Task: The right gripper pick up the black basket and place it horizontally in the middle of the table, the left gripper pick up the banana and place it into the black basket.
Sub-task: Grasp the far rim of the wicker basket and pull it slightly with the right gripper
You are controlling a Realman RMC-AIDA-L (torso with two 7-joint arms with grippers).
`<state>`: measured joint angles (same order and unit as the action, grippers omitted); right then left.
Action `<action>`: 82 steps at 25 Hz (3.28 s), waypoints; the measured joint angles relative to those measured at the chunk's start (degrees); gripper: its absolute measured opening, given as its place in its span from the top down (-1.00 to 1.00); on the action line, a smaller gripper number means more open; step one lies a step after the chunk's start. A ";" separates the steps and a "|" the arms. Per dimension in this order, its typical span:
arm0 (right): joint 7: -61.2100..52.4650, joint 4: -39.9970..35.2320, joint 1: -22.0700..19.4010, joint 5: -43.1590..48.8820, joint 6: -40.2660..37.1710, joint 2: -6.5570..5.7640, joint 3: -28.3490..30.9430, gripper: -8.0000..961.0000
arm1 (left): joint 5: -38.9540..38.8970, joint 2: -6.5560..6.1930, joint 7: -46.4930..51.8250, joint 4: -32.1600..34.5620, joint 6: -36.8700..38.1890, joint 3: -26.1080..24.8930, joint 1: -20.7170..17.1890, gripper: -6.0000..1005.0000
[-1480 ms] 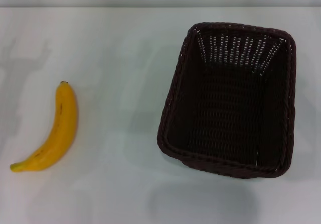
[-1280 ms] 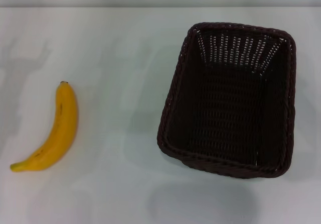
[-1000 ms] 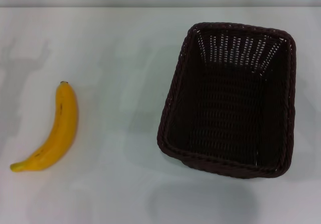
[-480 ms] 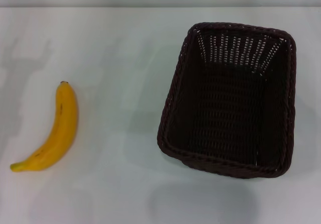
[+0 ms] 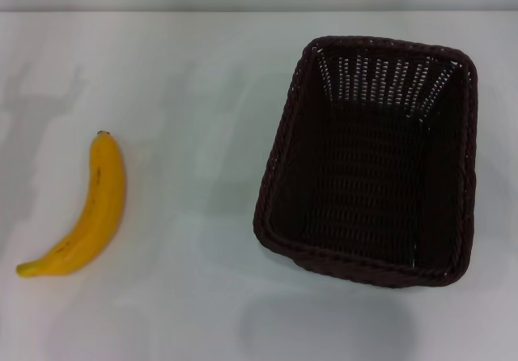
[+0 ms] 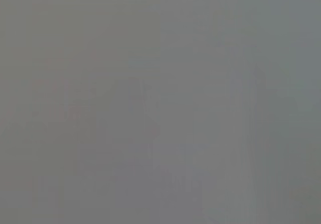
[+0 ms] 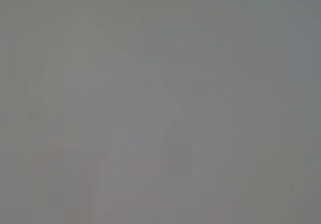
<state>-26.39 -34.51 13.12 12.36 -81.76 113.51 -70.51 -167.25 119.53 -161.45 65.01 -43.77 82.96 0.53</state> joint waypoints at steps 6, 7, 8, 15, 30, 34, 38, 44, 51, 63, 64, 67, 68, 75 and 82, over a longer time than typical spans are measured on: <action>-13.57 -20.06 -1.96 16.16 27.63 -0.94 0.29 -0.25 | 0.03 -0.01 0.00 0.07 0.00 -0.01 -0.43 -0.75; -16.92 -22.53 -1.89 19.34 30.76 -1.35 0.19 -0.25 | 0.04 -0.01 0.00 -0.02 0.00 0.00 -0.43 -0.75; -20.97 -24.50 -1.75 22.90 33.47 -1.76 0.10 -0.25 | 0.03 -0.03 0.00 -0.09 0.00 0.00 -0.43 -0.75; -55.24 -32.80 0.99 51.91 36.25 -5.30 0.23 -0.25 | -0.01 -0.09 0.04 -0.87 0.00 0.00 0.07 -0.75; -81.46 -32.46 13.16 83.56 18.52 -6.65 6.81 -0.25 | -0.01 -0.18 0.08 -1.73 -0.10 1.73 0.94 -0.75; -81.84 -32.41 16.26 86.82 18.02 -6.10 6.65 -0.25 | 0.00 -0.18 0.20 -1.73 -0.12 2.42 0.72 -0.75; -83.86 -31.64 19.58 92.39 16.63 -5.70 6.46 -0.25 | 0.00 -0.19 0.36 -1.74 -0.31 3.35 0.48 -0.75; -90.53 -28.16 26.74 104.32 12.00 -5.46 6.57 -0.25 | 0.10 -0.13 0.76 -1.74 -0.57 3.76 0.26 -0.75; -92.90 -27.34 30.86 114.56 10.19 -3.21 6.47 -0.25 | 0.24 -0.18 0.79 -2.15 -0.60 4.52 0.25 -0.75; -92.74 -19.95 37.17 121.36 12.97 -1.88 6.70 -0.25 | 0.25 -0.10 0.87 -3.00 -0.85 7.50 0.19 -0.75; -92.74 -19.76 37.42 121.76 13.21 -1.76 6.74 -0.25 | 0.27 -0.10 0.87 -3.02 -0.85 7.63 0.19 -0.75; -92.75 -19.25 38.01 123.04 13.84 -1.41 6.81 -0.25 | 0.26 -0.09 0.87 -3.04 -0.85 8.18 0.17 -0.75; -92.81 -18.99 38.22 123.53 14.02 -1.39 6.82 -0.25 | 0.27 -0.09 0.87 -3.05 -0.85 8.27 0.17 -0.75; -92.93 -15.42 40.07 124.57 14.94 -1.57 6.88 -0.24 | 0.33 -0.15 0.87 -3.05 -2.88 8.89 -0.91 -0.75; -92.96 -13.56 41.05 126.27 14.97 -1.49 6.60 -0.24 | 0.36 -0.13 0.87 -2.92 -3.17 9.09 -1.57 -0.75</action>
<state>-119.35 -48.07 54.17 138.63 -66.79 112.01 -63.92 -166.89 119.40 -160.58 62.10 -46.94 92.06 -1.04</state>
